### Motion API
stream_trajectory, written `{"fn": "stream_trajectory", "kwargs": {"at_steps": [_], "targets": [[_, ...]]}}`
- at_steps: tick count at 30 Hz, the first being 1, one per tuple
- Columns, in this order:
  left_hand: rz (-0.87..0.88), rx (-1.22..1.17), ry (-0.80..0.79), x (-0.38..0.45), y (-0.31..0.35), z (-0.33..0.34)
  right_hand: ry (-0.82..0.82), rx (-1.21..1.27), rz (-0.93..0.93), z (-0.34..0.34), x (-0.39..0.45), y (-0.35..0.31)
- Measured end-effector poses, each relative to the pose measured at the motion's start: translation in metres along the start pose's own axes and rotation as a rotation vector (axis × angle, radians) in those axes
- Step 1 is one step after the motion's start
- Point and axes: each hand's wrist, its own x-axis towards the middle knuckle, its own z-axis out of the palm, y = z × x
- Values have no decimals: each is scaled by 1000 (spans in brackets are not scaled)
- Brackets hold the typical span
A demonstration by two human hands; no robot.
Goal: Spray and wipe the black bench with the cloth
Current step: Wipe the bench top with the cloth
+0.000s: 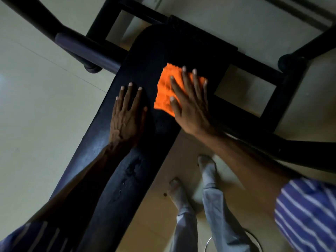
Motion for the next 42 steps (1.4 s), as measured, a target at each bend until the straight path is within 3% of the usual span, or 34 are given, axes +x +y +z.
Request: {"fn": "stream_trajectory", "kwargs": {"at_steps": [4,8,11,13,15,17,22,24,26,28,30,34,36,42], "targets": [[-102,-27,15,-34,-1,-1,54,-11,45,6,4,-15],[-182,-33,4,-68,3,-3,-102,-24,-284,5,-57,-16],[-227,-28,-11,-89,4,0,-124,-117,-482,-1,-36,14],[-236,-18,-6,-102,8,2,-46,-113,-384,1,-10,23],[-245,12,-5,-114,16,5,28,-64,-172,5,-3,8],[-253,36,-12,-126,25,8,28,-29,-124,10,-21,-15],[-313,54,-18,-148,41,14,-195,-115,-717,6,-52,7],[-339,58,-15,-155,43,15,-198,-143,-808,2,-30,17],[-364,62,-6,-162,45,17,-135,-116,-657,1,-8,12],[-399,52,15,-170,47,19,-67,-71,-378,2,-6,-14],[-452,38,36,-178,50,20,-67,-41,-320,6,-30,-39],[-549,11,68,-194,53,21,-278,-58,-801,7,-76,-29],[-561,15,76,-202,51,23,-305,-93,-931,6,-59,-14],[-563,15,72,-215,48,25,-337,-125,-954,-1,-18,-17]]}}
